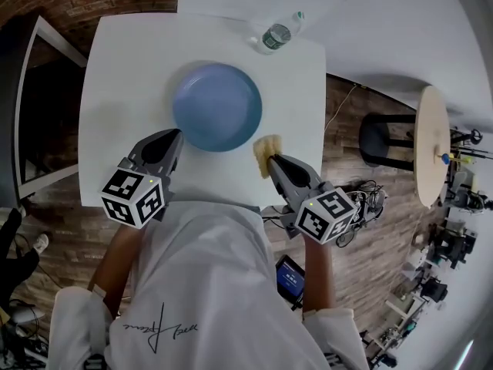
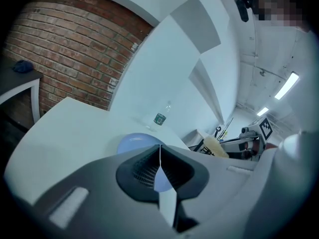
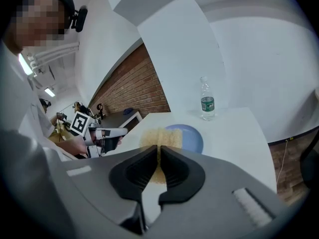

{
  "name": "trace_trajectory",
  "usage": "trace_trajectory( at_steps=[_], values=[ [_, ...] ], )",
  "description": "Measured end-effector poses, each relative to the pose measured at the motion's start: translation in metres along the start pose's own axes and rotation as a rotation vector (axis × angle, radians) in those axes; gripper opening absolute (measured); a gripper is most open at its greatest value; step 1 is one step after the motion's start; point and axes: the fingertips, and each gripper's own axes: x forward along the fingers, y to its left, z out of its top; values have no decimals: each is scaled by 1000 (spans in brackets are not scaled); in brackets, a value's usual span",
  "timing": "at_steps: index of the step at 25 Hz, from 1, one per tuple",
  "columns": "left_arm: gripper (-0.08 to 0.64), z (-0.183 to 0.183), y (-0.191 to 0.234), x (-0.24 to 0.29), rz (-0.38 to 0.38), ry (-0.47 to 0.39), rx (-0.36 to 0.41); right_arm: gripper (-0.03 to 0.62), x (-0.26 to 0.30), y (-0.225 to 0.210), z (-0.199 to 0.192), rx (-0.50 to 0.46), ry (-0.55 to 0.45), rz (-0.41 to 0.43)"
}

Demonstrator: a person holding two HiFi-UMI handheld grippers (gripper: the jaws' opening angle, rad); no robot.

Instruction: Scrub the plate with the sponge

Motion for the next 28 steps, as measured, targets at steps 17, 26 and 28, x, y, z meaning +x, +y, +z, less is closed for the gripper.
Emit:
trace_trajectory(
  at_steps=[17, 26, 28],
  values=[
    [83, -23, 83, 31, 183, 57, -147, 26, 77, -64, 13, 37, 80, -91],
    [107, -33, 94, 52, 167, 95, -234, 29, 105, -83, 13, 28, 146, -129],
    [117, -36, 93, 60, 157, 114, -244, 29, 111, -90, 11, 24, 163, -138]
  ],
)
